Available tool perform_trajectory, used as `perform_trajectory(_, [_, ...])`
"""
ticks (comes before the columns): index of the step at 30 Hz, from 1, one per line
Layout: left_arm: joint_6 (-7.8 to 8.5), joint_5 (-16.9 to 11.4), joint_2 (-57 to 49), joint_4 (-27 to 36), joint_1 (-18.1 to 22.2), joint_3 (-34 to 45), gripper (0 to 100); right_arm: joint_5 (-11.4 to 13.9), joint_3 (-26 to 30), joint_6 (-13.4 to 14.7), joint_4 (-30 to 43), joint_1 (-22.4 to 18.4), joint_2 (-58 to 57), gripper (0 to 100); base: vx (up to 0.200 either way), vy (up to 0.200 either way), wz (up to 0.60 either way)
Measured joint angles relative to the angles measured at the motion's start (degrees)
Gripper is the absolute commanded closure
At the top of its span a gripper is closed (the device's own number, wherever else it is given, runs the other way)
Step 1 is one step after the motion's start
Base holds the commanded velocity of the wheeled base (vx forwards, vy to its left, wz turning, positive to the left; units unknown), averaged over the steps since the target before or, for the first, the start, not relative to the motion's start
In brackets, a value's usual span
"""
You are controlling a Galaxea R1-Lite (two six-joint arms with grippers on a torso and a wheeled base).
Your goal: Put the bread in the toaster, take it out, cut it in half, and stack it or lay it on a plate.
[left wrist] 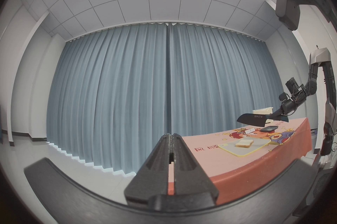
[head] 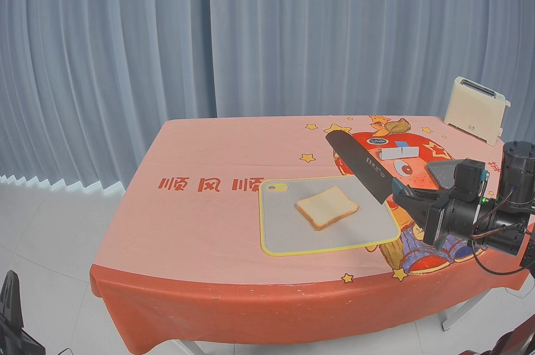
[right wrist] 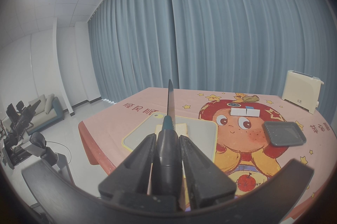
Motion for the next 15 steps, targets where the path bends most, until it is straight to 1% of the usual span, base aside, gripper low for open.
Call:
perform_trajectory(4, [-0.07, -0.4, 1.7, -4.2, 0.0, 0.0, 100, 0.0, 0.0, 0.0, 0.0, 0.0, -0.1, 100, 0.0, 0.0, 0.0])
perform_trajectory(8, [-0.22, -1.5, 5.2, -8.1, 0.0, 0.0, 100, 0.0, 0.0, -0.2, 0.0, 0.0, -0.2, 100, 0.0, 0.0, 0.0])
perform_trajectory(12, [-0.13, -3.5, 9.2, -10.9, 0.0, 0.0, 100, 0.0, 0.1, -0.3, 0.1, 0.0, -0.2, 100, 0.0, 0.0, 0.0])
perform_trajectory(15, [-0.16, -5.8, 12.3, -13.1, -0.3, 0.0, 100, 0.0, 0.2, -0.4, 0.1, 0.0, -0.2, 100, 0.0, 0.0, 0.0])
